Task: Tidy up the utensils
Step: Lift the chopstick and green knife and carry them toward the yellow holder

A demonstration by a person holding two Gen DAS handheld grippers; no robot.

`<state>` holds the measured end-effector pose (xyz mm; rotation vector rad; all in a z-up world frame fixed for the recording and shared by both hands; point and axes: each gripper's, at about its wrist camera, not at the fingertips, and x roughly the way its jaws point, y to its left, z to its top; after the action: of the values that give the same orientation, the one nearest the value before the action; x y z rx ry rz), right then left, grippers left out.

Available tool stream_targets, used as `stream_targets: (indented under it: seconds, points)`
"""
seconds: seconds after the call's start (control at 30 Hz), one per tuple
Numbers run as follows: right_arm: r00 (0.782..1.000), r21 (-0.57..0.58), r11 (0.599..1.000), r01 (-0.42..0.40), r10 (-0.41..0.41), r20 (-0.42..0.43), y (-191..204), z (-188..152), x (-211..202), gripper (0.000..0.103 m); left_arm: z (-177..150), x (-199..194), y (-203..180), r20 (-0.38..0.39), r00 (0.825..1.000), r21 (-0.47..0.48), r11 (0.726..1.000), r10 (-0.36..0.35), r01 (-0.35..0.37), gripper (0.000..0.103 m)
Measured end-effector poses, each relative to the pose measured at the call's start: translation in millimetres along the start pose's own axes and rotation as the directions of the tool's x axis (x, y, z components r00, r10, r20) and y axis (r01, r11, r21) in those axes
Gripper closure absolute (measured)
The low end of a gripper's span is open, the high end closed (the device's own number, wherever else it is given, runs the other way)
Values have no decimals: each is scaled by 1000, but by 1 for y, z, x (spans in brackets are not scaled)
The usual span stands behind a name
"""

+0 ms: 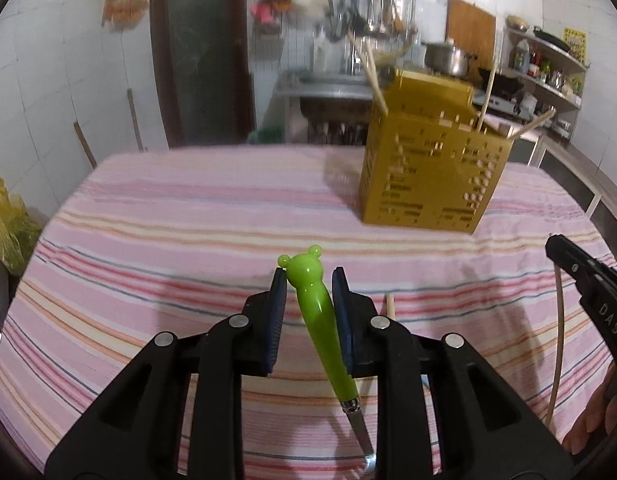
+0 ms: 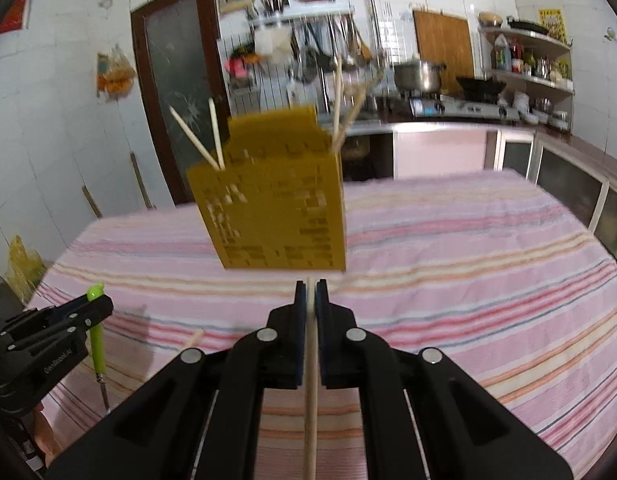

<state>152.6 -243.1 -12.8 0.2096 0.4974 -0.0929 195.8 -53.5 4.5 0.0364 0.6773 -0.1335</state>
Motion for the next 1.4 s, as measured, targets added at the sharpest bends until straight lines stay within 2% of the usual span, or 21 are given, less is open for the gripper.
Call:
stream_targets:
  seconds: [0.23,0.6,0.87,1.4]
  points:
    - [988,-12,1000,-15,16,154,3,9,-32,98,7,-23,8,81,997,-13,1000,-8,9,84]
    - [956,-25,1000,-9,16,294,5,17,-62,98,12,-51,11,194,981,-6,1000,-6,8,85]
    - [944,-31,999,-15,25,328,5,17,-72,98,13,-66,15,239,971,-12,1000,-15,18,85]
    - [944,-35,999,-24,34,327,8,13,-73,98,17,-80,20,271,962,-15,999,-24,29,85]
